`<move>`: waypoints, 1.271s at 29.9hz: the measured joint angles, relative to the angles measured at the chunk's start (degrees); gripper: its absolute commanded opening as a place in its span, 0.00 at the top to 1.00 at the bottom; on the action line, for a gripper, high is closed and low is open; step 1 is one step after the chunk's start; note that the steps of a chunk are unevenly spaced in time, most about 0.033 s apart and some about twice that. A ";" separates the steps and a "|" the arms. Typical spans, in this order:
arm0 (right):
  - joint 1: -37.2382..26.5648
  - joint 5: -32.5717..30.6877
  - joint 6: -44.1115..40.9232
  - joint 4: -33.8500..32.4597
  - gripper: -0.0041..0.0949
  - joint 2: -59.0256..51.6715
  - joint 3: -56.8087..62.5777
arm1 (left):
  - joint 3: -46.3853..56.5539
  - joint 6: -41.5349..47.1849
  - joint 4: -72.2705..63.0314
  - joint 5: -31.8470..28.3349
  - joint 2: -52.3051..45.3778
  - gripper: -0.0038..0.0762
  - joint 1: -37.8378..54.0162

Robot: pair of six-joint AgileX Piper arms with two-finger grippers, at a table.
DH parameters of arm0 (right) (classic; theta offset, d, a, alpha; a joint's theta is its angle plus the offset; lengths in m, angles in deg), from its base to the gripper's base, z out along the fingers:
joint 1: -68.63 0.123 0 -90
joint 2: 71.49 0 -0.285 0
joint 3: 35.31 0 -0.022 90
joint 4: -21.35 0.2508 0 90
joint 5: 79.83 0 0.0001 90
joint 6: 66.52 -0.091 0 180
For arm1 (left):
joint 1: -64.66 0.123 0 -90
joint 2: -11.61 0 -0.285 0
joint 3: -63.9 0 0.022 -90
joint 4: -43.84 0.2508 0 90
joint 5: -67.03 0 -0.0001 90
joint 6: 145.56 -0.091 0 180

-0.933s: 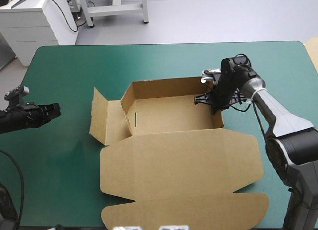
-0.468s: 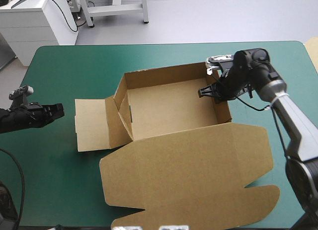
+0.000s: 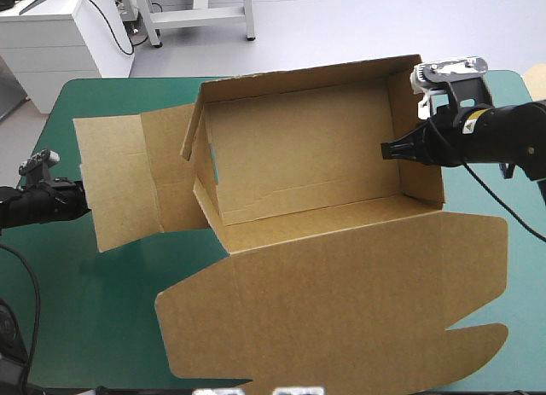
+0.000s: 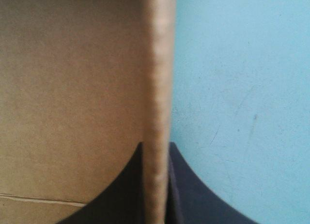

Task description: Fold the box

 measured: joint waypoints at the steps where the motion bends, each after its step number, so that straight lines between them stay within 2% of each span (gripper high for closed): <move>1: 0.00 0.00 0.06 0.05 0.96 -0.42 0.00 | 0.00 0.05 -0.46 -0.06 0.12 0.96 -0.91; 14: 0.00 0.70 0.32 -0.95 0.96 4.69 0.00 | -0.07 -2.08 -6.89 0.57 0.23 0.96 -21.81; 28: 0.00 1.72 -2.20 -9.10 0.96 10.47 0.00 | -0.29 -3.73 -12.09 7.35 -6.31 0.96 -23.51; 33: -0.09 2.49 -2.67 -9.61 0.96 10.95 0.00 | -0.35 -6.69 -19.21 12.21 -6.95 0.96 -24.30; 38: -0.20 2.56 -2.67 -9.61 0.96 10.95 0.00 | -1.45 -7.21 -20.41 13.75 -6.99 0.96 -25.57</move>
